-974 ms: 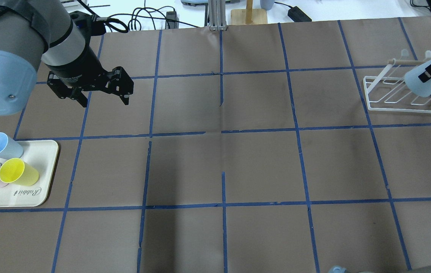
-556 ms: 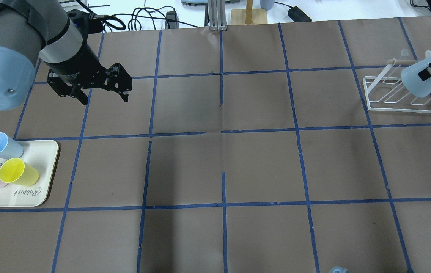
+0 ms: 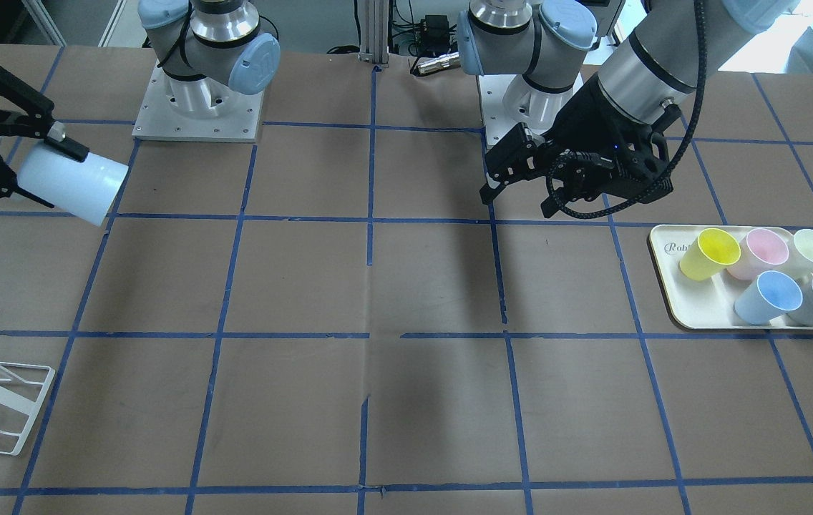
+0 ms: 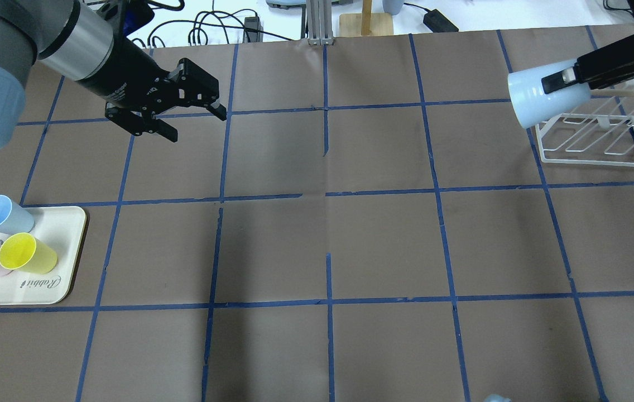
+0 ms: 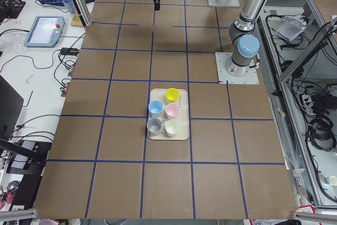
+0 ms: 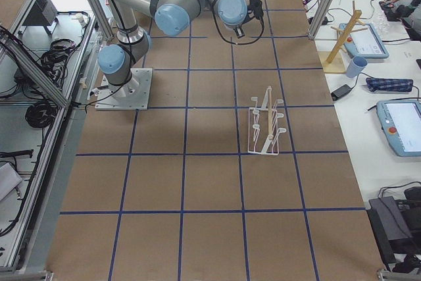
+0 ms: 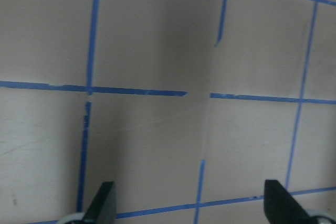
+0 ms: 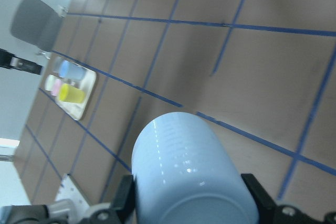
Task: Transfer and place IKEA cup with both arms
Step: 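Lift the cup off the rack and carry it toward the left gripper, then close the left gripper on the cup's rim while the right gripper holds it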
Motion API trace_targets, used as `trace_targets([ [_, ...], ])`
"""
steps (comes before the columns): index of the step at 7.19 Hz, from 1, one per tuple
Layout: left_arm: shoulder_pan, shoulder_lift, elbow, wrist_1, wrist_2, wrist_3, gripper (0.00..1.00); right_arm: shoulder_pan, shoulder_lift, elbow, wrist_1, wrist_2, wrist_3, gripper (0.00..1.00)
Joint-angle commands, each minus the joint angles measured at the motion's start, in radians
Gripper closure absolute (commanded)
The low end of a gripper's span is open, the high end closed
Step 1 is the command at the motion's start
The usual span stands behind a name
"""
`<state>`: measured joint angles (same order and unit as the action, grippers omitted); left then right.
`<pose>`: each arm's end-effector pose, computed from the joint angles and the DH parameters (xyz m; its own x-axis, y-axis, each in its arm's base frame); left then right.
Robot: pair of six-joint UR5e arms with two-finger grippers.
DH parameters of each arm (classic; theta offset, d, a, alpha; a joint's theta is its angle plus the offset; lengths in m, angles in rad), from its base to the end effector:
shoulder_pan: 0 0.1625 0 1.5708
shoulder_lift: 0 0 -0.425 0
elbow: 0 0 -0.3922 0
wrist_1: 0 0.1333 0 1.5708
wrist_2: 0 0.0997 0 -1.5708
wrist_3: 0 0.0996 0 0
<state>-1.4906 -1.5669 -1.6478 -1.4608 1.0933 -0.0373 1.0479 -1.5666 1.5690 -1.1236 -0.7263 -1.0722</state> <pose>-0.1391 -0.5052 0.4741 -0.8831 -0.0914 0.4603 -0.1131 0.9934 -0.0197 -0.0472 -0.4980 0.4837 -0.5926 -0.3921 -0.7037 -0.1477 0.9116 -0.3835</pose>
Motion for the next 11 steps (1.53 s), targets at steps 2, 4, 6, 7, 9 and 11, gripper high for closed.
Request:
trace_targets([
  [2, 0.07, 0.008, -0.01, -0.007, -0.386, -0.07, 0.0, 0.169, -0.027, 0.0, 0.142, 0.292, -0.031, 0.44],
  [4, 0.081, 0.011, -0.015, -0.009, -0.618, -0.193, 0.0, 0.262, -0.029, 0.002, 0.143, 0.396, -0.029, 0.44],
  [6, 0.069, 0.019, -0.02, 0.0, -0.862, -0.352, 0.0, 0.348, -0.027, 0.002, 0.128, 0.484, -0.028, 0.44],
  [7, 0.046, 0.027, -0.024, -0.003, -0.903, -0.357, 0.0, 0.365, -0.029, 0.002, 0.125, 0.511, -0.028, 0.43],
  [9, -0.013, 0.048, -0.093, 0.004, -0.989, -0.406, 0.0, 0.377, -0.035, 0.003, 0.104, 0.527, -0.025, 0.43],
  [11, -0.039, 0.067, -0.112, 0.005, -1.05, -0.409, 0.0, 0.386, -0.033, 0.003, 0.097, 0.545, -0.021, 0.42],
])
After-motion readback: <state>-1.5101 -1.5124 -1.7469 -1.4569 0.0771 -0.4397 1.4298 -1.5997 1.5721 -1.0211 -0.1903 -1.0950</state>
